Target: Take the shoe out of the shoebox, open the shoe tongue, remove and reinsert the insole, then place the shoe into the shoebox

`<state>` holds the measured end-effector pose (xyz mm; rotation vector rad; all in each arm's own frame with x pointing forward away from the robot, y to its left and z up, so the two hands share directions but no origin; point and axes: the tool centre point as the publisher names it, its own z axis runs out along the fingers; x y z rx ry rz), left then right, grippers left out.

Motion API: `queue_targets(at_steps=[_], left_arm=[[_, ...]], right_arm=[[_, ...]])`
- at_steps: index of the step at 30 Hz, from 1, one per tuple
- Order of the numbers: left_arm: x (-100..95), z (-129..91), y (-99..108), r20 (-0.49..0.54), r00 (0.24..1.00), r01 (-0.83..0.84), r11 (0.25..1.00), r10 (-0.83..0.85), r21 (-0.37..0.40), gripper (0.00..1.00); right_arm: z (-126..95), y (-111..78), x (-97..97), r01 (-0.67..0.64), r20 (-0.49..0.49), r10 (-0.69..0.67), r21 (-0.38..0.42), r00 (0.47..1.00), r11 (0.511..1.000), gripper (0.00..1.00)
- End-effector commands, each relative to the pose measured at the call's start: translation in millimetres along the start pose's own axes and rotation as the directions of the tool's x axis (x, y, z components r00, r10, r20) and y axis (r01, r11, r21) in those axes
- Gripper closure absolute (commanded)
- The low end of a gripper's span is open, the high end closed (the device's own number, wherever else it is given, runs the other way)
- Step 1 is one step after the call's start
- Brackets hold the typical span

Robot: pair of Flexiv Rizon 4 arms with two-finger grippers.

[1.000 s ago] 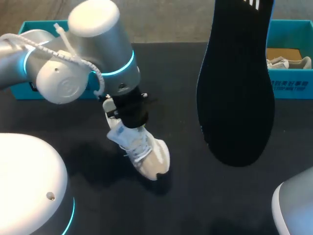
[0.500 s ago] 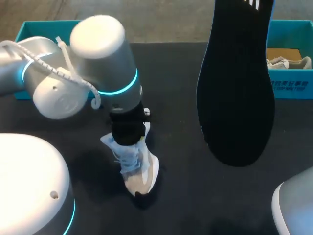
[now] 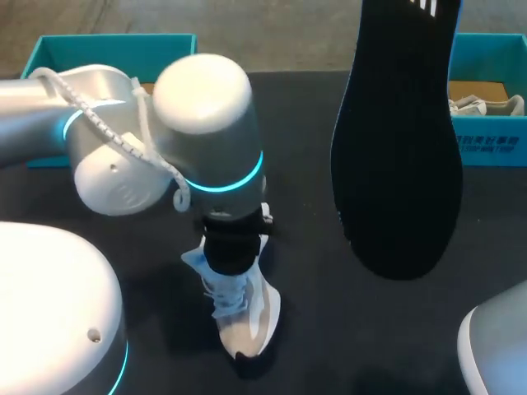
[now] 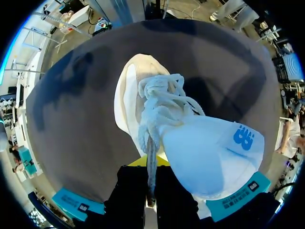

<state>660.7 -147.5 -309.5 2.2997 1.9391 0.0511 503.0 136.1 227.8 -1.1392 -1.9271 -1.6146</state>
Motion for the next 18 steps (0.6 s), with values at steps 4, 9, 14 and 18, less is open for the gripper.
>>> queue_targets(at_steps=[4, 9, 14, 18], left_arm=[[-19.7, 4.3, -12.4, -0.045, 0.999, -0.002, 1.000, 0.004, 0.028, 1.00], [-32.0, 5.8, -16.5, -0.059, 0.998, 0.008, 0.998, -0.005, 0.061, 1.00], [-39.6, 11.3, -21.9, -0.070, 0.998, 0.004, 0.998, 0.001, 0.067, 1.00], [-43.1, 17.1, -25.1, -0.082, 0.997, 0.001, 0.997, 0.005, 0.074, 1.00]], right_arm=[[1.1, 1.9, 1.1, -0.001, 0.002, 0.001, 0.003, 1.000, 1.000, 1.00], [1.1, 1.9, 1.1, -0.001, 0.002, 0.001, 0.003, 1.000, 1.000, 1.00], [1.1, 1.9, 1.1, -0.001, 0.002, 0.001, 0.003, 1.000, 1.000, 1.00], [1.1, 1.9, 1.1, -0.001, 0.002, 0.001, 0.003, 1.000, 1.000, 1.00]])
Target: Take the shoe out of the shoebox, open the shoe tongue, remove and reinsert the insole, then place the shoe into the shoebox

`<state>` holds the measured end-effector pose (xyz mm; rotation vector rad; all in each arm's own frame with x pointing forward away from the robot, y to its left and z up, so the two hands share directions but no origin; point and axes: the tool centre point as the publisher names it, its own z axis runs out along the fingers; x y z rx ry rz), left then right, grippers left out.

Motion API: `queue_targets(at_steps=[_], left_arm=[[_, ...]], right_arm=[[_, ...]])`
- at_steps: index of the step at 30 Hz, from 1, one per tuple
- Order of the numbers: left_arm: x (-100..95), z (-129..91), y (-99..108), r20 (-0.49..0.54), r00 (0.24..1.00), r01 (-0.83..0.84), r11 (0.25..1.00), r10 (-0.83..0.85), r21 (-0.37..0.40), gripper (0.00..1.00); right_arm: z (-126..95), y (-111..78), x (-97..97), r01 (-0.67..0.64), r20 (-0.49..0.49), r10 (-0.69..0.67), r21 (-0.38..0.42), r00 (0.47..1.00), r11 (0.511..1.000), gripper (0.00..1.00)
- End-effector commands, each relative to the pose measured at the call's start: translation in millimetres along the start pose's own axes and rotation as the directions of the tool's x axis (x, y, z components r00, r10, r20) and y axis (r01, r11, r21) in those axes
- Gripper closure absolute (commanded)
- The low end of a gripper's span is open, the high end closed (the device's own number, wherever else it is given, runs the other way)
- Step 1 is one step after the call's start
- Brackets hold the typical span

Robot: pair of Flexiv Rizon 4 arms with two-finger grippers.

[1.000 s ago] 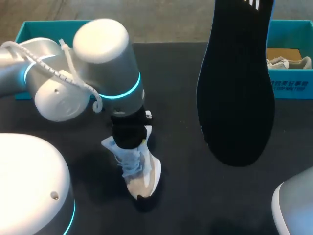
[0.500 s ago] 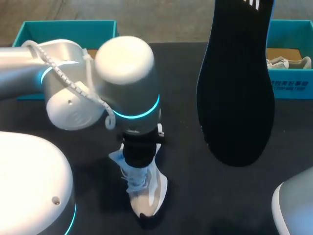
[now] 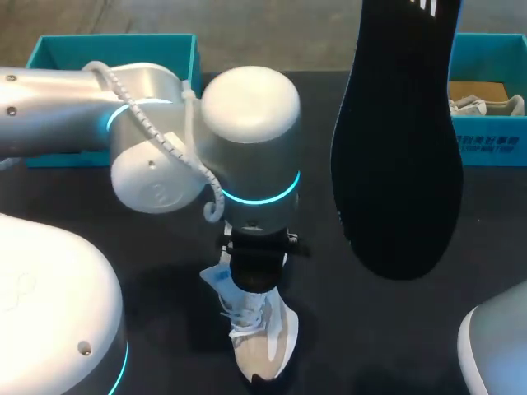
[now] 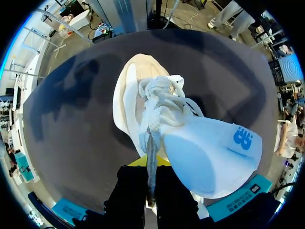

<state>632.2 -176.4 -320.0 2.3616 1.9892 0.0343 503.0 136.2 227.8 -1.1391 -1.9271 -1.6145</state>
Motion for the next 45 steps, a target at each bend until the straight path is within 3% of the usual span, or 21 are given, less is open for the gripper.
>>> queue_targets(at_steps=[1, 19, 31, 35, 36, 41, 42, 43, 45], left_arm=[[-11.1, 9.0, -0.4, -0.045, 0.999, 0.003, 1.000, -0.002, 0.007, 1.00], [-5.7, 36.0, -3.4, -0.108, 0.994, -0.028, 1.000, 0.029, 0.012, 1.00], [-6.7, 46.5, -0.8, -0.073, 0.997, -0.024, 1.000, 0.025, 0.010, 1.00], [-8.8, 46.0, -2.3, -0.060, 0.998, -0.027, 0.999, 0.028, 0.020, 0.91], [-10.6, 45.2, -2.7, -0.051, 0.998, -0.024, 0.999, 0.025, 0.022, 0.79], [-14.9, 36.2, -0.3, -0.016, 1.000, -0.010, 0.999, 0.011, 0.037, 0.53], [-15.7, 34.4, 0.0, -0.007, 1.000, -0.003, 1.000, 0.003, 0.031, 0.35], [-16.6, 32.9, 0.4, 0.000, 1.000, 0.006, 1.000, -0.006, 0.025, 0.06], [-18.3, 30.5, 1.2, 0.021, 0.999, 0.026, 1.000, -0.026, 0.012, 0.00]], right_arm=[[1.1, 1.9, 1.1, -0.001, 0.002, 0.001, 0.003, 1.000, 1.000, 1.00], [1.1, 1.9, 1.1, -0.001, 0.002, 0.001, 0.003, 1.000, 1.000, 1.00], [1.1, 1.9, 1.1, -0.001, 0.002, 0.001, 0.003, 1.000, 1.000, 1.00], [1.1, 1.9, 1.1, -0.001, 0.002, 0.001, 0.003, 1.000, 1.000, 1.00], [1.1, 1.9, 1.1, -0.001, 0.002, 0.001, 0.003, 1.000, 1.000, 1.00], [1.1, 1.9, 1.1, -0.001, 0.002, 0.001, 0.003, 1.000, 1.000, 1.00], [1.1, 1.9, 1.1, -0.001, 0.002, 0.001, 0.003, 1.000, 1.000, 1.00], [1.1, 1.9, 1.1, -0.001, 0.002, 0.001, 0.003, 1.000, 1.000, 1.00], [1.1, 1.9, 1.1, -0.001, 0.002, 0.001, 0.003, 1.000, 1.000, 1.00]])
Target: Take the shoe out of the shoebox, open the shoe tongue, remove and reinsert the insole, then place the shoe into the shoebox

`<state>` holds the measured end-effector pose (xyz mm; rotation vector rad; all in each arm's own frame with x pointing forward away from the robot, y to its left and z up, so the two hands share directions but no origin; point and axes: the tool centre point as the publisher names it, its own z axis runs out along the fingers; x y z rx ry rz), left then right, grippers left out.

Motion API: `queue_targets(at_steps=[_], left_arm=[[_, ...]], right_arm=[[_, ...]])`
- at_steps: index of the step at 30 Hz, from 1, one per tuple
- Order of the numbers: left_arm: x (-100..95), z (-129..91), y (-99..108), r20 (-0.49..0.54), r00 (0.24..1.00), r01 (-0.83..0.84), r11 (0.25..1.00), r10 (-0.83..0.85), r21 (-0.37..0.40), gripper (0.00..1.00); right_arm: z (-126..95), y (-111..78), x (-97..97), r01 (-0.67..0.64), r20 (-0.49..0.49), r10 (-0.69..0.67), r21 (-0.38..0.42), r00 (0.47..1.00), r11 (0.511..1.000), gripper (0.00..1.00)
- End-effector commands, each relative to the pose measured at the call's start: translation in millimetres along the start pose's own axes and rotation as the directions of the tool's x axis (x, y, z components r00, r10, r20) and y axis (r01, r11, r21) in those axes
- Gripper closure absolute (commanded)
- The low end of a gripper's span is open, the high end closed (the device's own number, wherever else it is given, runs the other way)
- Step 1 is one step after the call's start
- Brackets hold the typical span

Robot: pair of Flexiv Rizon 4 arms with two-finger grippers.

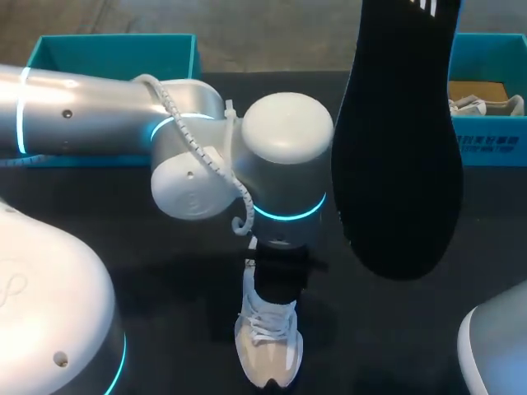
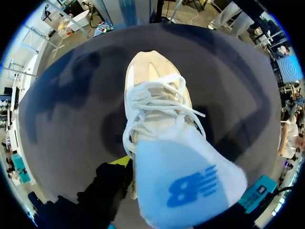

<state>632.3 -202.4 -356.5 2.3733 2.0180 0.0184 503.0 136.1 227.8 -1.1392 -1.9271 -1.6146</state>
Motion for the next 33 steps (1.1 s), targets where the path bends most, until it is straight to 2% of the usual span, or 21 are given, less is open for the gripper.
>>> queue_targets(at_steps=[1, 6, 16, 24, 30, 31, 33], left_arm=[[6.0, -8.5, -0.7, 0.037, 0.999, 0.024, 1.000, -0.024, -0.006, 0.00], [2.6, -17.2, 2.6, 0.064, 0.997, 0.054, 0.998, -0.053, -0.017, 0.00], [-7.9, -66.4, 27.6, 0.225, 0.956, 0.192, 0.981, -0.189, 0.005, 0.00], [3.9, -121.6, 62.0, 0.448, 0.844, 0.268, 0.955, -0.296, 0.126, 0.00], [17.4, -143.9, 74.0, 0.539, 0.771, 0.280, 0.941, -0.339, 0.191, 0.00], [23.2, -151.0, 78.2, 0.594, 0.722, 0.285, 0.934, -0.356, 0.213, 0.00], [28.0, -155.2, 81.2, 0.626, 0.690, 0.287, 0.932, -0.363, 0.223, 0.00]], right_arm=[[1.1, 1.9, 1.1, -0.001, 0.002, 0.001, 0.003, 1.000, 1.000, 1.00], [1.1, 1.9, 1.1, -0.001, 0.002, 0.001, 0.003, 1.000, 1.000, 1.00], [1.1, 1.9, 1.1, -0.001, 0.002, 0.001, 0.003, 1.000, 1.000, 1.00], [1.1, 1.9, 1.1, -0.001, 0.002, 0.001, 0.003, 1.000, 1.000, 1.00], [1.1, 1.9, 1.1, -0.001, 0.002, 0.001, 0.003, 1.000, 1.000, 1.00], [1.1, 1.9, 1.1, -0.001, 0.002, 0.001, 0.003, 1.000, 1.000, 1.00], [1.1, 1.9, 1.1, -0.001, 0.002, 0.001, 0.003, 1.000, 1.000, 1.00]])
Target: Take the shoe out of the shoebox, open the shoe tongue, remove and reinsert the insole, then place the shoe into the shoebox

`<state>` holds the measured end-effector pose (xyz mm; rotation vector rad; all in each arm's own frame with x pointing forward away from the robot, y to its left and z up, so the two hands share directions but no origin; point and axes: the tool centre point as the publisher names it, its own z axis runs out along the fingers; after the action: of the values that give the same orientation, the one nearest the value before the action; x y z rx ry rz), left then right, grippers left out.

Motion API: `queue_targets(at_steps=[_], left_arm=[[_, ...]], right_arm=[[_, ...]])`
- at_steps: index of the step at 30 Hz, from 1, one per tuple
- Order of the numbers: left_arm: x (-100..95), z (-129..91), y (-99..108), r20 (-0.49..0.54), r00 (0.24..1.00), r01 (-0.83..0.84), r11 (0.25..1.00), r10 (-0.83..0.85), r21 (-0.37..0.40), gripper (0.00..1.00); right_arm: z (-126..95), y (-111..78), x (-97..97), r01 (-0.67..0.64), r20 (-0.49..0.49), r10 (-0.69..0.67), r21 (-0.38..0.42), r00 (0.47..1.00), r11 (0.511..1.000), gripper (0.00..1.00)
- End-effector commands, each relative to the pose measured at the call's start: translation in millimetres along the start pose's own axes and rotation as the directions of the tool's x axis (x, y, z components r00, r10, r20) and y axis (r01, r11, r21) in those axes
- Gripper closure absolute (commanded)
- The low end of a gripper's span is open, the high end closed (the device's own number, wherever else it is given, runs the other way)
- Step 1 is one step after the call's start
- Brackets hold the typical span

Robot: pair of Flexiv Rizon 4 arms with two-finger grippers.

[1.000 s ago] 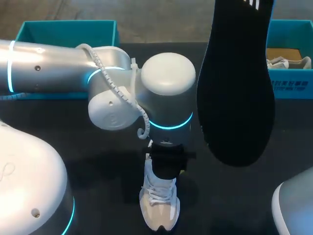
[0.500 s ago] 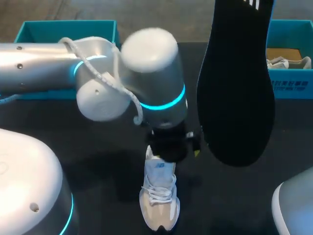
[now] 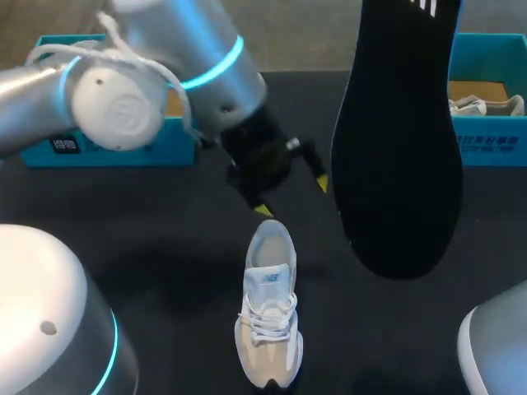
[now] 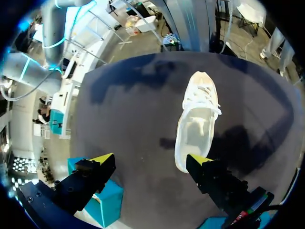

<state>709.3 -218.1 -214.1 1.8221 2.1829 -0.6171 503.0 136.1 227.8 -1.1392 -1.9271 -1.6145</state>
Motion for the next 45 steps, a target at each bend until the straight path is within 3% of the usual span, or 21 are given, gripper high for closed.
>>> queue_targets(at_steps=[1, 10, 29, 31, 32, 40, 41, 43, 45], left_arm=[[22.6, -31.2, 6.6, 0.276, 0.961, 0.009, 0.999, -0.019, 0.039, 0.00], [35.3, -42.2, 1.5, 0.456, 0.889, 0.017, 0.999, -0.032, 0.038, 0.00], [36.6, -42.9, 1.3, 0.440, 0.898, 0.012, 1.000, -0.022, 0.025, 0.00], [35.4, -41.7, 1.6, 0.473, 0.880, -0.072, 0.997, 0.054, 0.020, 0.00], [33.2, -36.0, 6.5, 0.493, 0.863, -0.085, 0.994, 0.111, -0.074, 0.00], [33.0, -41.9, 19.1, 0.629, 0.749, -0.208, 0.975, 0.207, -0.073, 0.00], [34.8, -47.0, 22.0, 0.663, 0.708, -0.251, 0.964, 0.243, -0.085, 0.00], [34.5, -48.5, 24.3, 0.660, 0.709, -0.253, 0.963, 0.247, -0.089, 0.00], [35.6, -53.4, 28.1, 0.683, 0.664, -0.299, 0.945, 0.305, -0.132, 0.00]], right_arm=[[1.1, 1.9, 1.1, -0.001, 0.002, 0.001, 0.003, 1.000, 1.000, 1.00], [1.1, 1.9, 1.1, -0.001, 0.002, 0.001, 0.003, 1.000, 1.000, 1.00], [1.1, 1.9, 1.1, -0.001, 0.002, 0.001, 0.003, 1.000, 1.000, 1.00], [1.1, 1.9, 1.1, -0.001, 0.002, 0.001, 0.003, 1.000, 1.000, 1.00], [1.1, 1.9, 1.1, -0.001, 0.002, 0.001, 0.003, 1.000, 1.000, 1.00], [1.1, 1.9, 1.1, -0.001, 0.002, 0.001, 0.003, 1.000, 1.000, 1.00], [1.1, 1.9, 1.1, -0.001, 0.002, 0.001, 0.003, 1.000, 1.000, 1.00], [1.1, 1.9, 1.1, -0.001, 0.002, 0.001, 0.003, 1.000, 1.000, 1.00], [1.1, 1.9, 1.1, -0.001, 0.002, 0.001, 0.003, 1.000, 1.000, 1.00]])
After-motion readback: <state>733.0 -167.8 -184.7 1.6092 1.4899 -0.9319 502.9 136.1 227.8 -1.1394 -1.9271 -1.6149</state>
